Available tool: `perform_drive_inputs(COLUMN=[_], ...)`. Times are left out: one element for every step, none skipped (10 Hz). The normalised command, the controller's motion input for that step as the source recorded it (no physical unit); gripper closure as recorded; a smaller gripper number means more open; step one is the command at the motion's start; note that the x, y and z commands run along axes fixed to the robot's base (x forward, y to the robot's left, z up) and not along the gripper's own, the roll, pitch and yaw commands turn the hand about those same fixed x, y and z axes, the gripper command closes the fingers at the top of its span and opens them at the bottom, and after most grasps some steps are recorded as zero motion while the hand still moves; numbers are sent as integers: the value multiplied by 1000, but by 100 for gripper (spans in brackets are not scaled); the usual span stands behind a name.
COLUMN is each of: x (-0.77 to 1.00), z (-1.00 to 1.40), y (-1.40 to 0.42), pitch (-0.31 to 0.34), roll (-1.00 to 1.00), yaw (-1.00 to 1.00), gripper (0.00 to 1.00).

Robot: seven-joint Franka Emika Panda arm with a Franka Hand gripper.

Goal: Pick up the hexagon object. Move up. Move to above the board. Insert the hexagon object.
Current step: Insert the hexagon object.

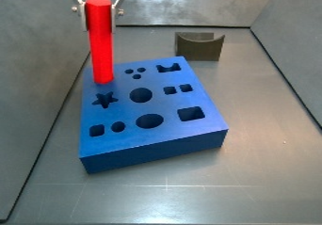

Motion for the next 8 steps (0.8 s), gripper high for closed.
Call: perform_drive_inputs(x=[217,17,-43,-131,-709,-946,-966,-937], z=[-360,-240,0,0,-551,-597,-597,-549], y=[351,469,117,0,0,57,51,34], pitch=[16,0,-30,-30,-341,-329,-319,-331], roll=[-21,-33,-59,-17,-64,-41,-56,-76], yaw=[434,551,134,0,0,0,0,0], gripper=[100,100,100,100,100,100,100,100])
